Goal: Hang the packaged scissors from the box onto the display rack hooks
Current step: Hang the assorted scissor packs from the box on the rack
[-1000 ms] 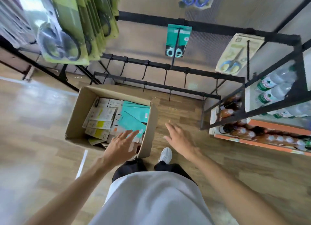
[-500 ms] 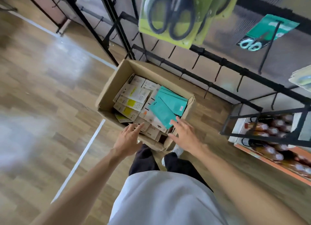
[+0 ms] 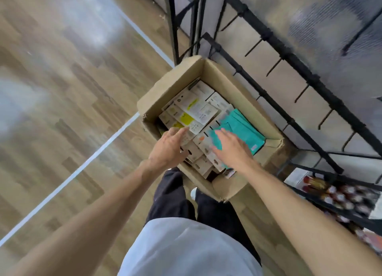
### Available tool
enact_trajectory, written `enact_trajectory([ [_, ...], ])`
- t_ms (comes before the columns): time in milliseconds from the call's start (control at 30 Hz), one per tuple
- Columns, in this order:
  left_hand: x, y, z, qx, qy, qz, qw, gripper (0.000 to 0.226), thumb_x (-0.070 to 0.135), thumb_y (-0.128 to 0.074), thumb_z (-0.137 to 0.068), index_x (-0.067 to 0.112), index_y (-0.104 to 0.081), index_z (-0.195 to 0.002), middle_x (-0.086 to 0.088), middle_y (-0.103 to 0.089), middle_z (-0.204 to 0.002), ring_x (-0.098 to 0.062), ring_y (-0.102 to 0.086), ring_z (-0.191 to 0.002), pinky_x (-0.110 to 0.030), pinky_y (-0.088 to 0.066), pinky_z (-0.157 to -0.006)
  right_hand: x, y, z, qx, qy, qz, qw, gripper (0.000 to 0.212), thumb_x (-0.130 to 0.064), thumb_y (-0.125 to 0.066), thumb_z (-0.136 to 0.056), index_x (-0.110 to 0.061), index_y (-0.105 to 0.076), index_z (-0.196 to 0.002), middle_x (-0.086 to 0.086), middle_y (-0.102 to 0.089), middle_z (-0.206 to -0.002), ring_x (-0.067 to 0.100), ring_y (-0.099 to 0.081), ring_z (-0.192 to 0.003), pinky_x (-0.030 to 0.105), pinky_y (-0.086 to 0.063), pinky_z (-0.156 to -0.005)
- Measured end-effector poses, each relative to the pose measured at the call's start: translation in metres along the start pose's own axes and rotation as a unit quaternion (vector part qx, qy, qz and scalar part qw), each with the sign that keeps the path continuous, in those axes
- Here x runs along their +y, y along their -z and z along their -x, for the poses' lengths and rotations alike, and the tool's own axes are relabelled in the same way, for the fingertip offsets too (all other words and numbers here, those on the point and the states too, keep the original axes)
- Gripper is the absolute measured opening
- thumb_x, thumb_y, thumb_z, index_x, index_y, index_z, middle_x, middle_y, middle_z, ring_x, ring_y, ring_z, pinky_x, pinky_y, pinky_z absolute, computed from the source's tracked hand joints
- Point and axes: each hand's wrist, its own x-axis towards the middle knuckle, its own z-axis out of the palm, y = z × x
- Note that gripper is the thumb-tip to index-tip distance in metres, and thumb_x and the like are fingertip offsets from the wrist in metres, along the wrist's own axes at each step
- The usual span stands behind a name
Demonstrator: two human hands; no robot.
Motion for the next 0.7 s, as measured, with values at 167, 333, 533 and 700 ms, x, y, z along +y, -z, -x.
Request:
enact_trajectory([
  [167, -0.008, -0.014, -0.040, -0.019, 0.015, 0.074, 0.997, 0.075, 0.032, -0.063, -0.092, 0.019, -0.024, -0.155, -0.013, -0.038, -0.146, -0.031, -0.046, -0.129, -0.033, -0.038, -0.104, -0.019, 0.003, -0.094, 0.032, 0.022, 0.027, 0.999, 0.047, -0.044, -0.059, -0.096, -0.016, -0.047, -0.132, 0.005, -0.055, -0.134, 0.029, -0.054, -0.120, 0.037, -0.042, -0.080],
  [333, -0.007, -0.032, -0.073, -0.028, 0.109, 0.147, 0.983, 0.069, 0.032, -0.062, -0.093, 0.008, -0.027, -0.146, -0.014, -0.043, -0.135, -0.026, -0.047, -0.115, -0.032, -0.040, -0.090, -0.029, -0.014, -0.149, 0.060, 0.051, 0.084, 0.993, 0.056, -0.047, -0.069, -0.088, -0.017, -0.051, -0.131, 0.009, -0.063, -0.124, 0.030, -0.060, -0.113, 0.039, -0.048, -0.086],
  [533, -0.012, -0.050, -0.118, 0.018, 0.353, 0.414, 0.839, 0.037, 0.023, -0.060, -0.092, 0.006, -0.045, -0.121, -0.005, -0.058, -0.107, -0.016, -0.051, -0.070, -0.026, -0.039, -0.051, -0.020, -0.029, -0.156, 0.109, 0.049, 0.098, 0.988, 0.035, -0.031, -0.065, -0.093, -0.010, -0.057, -0.119, 0.013, -0.065, -0.112, 0.034, -0.065, -0.101, 0.035, -0.043, -0.073],
  [700, -0.017, -0.071, -0.149, 0.061, 0.396, 0.430, 0.809, 0.019, 0.019, -0.065, -0.091, 0.006, -0.055, -0.081, -0.015, -0.071, -0.092, -0.028, -0.068, -0.075, -0.035, -0.056, -0.060, 0.008, -0.013, -0.133, 0.196, 0.107, 0.099, 0.970, 0.007, -0.016, -0.055, -0.096, -0.010, -0.056, -0.091, 0.007, -0.060, -0.083, 0.029, -0.059, -0.069, 0.031, -0.035, -0.057],
])
